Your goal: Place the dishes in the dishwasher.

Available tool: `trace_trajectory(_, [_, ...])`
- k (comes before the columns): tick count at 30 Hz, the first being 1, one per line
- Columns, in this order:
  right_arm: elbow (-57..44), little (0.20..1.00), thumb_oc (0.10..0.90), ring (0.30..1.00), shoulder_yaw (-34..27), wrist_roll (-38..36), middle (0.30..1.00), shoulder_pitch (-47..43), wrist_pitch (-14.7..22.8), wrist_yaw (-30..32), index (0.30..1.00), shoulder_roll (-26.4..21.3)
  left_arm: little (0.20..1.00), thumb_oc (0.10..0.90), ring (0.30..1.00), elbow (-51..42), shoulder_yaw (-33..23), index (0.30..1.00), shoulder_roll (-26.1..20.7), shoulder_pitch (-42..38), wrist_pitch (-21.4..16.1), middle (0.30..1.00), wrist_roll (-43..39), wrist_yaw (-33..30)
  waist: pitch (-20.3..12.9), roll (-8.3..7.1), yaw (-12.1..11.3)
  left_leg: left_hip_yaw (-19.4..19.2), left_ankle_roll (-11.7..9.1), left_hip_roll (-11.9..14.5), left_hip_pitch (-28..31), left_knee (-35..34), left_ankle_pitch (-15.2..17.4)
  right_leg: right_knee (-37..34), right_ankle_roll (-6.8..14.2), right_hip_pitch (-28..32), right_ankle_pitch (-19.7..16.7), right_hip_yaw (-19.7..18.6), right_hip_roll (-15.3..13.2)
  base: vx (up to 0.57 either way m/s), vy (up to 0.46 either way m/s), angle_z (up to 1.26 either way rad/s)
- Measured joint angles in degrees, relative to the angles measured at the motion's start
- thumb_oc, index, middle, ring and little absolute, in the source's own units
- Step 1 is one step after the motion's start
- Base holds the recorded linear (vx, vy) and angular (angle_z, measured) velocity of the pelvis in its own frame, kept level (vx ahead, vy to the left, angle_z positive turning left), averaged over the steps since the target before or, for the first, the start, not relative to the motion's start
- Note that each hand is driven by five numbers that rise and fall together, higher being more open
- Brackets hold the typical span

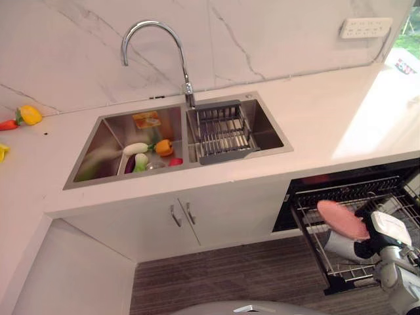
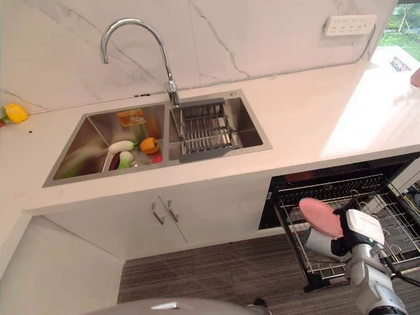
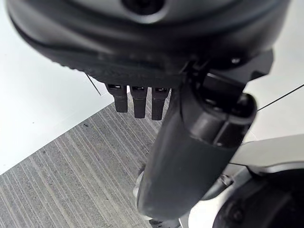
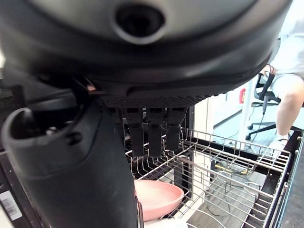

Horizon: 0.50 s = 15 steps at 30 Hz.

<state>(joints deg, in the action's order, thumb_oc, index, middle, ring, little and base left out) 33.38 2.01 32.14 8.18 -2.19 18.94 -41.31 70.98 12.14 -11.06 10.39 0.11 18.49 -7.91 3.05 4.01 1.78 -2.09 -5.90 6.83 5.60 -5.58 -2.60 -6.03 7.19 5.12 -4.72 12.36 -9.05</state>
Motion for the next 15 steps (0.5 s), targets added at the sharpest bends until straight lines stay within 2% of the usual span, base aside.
trace_trajectory(6, [-5.2,0.900,0.800,0.900,-7.9,-1.3,0.900,1.4,-1.5,3.2,0.900,-0.1,0.900,0.800,0.900,0.1,-0.1,0.900,0.1,-0.7,0.3,0.900,0.0,0.0,0.1,0.07,0.9,-0.5,0.0,0.0,0.4,0.0,0.0,0.0,0.0,0.0,0.0,-0.6,0.0,0.00,0.009,-0.04])
trace_trajectory(9, [-13.4,0.900,0.800,0.900,-15.4,-1.2,0.900,7.0,-1.9,5.1,0.900,-0.1,0.900,0.800,0.900,0.0,-2.0,0.900,0.5,-1.2,0.4,0.900,0.0,-0.2,0.1,0.06,1.7,-1.2,-0.1,0.0,0.7,0.0,0.2,0.0,0.0,-0.1,0.0,-1.3,0.1,0.00,0.022,-0.08])
trace_trajectory(10, [-14.8,0.836,0.758,0.836,-17.3,-1.1,0.836,9.0,-1.8,5.7,0.836,0.2,0.900,0.800,0.900,0.0,-2.2,0.900,0.5,-1.4,0.5,0.900,0.0,-0.3,0.1,0.05,1.7,-1.5,-0.2,-0.1,0.8,0.0,0.3,0.0,0.0,-0.1,0.0,-1.6,0.1,0.00,0.018,-0.18])
trace_trajectory(11, [-16.1,0.542,0.562,0.542,-21.3,-1.3,0.542,11.6,-1.6,7.6,0.542,1.5,0.900,0.800,0.900,0.0,-2.2,0.900,0.5,-1.6,0.6,0.900,-0.1,-0.6,0.1,-0.02,1.8,-2.0,-0.2,0.0,1.1,0.0,0.5,0.0,0.0,-0.2,0.0,-2.1,0.2,0.00,0.016,-0.23])
trace_trajectory(12, [-14.7,0.406,0.471,0.406,-22.8,-1.6,0.406,11.6,-1.6,9.2,0.406,2.0,0.900,0.800,0.900,0.0,-2.2,0.900,0.5,-1.6,0.6,0.900,-0.3,-0.7,0.2,-0.18,2.1,-2.4,-0.2,0.0,1.3,0.0,0.7,0.0,0.0,-0.3,0.0,-2.5,0.2,0.00,0.012,-0.23])
trace_trajectory(13, [-12.7,0.302,0.402,0.302,-23.6,-3.1,0.302,11.3,-2.3,10.5,0.302,2.4,0.900,0.800,0.900,0.0,-2.2,0.900,0.5,-1.5,0.6,0.900,-0.5,-0.8,0.3,-0.30,2.4,-2.6,-0.2,0.0,1.4,0.0,0.8,0.0,0.0,-0.3,0.0,-2.7,0.2,0.00,0.014,-0.16])
trace_trajectory(15, [-7.0,0.300,0.400,0.300,-27.4,-7.6,0.300,11.8,-5.0,12.6,0.300,4.6,0.900,0.800,0.900,0.0,-2.0,0.900,0.5,-1.8,0.6,0.900,-0.5,-1.3,0.4,-0.62,3.6,-3.4,-0.1,0.0,1.4,0.0,1.0,0.0,0.1,-0.8,0.0,-3.4,0.3,0.01,0.019,-0.16])
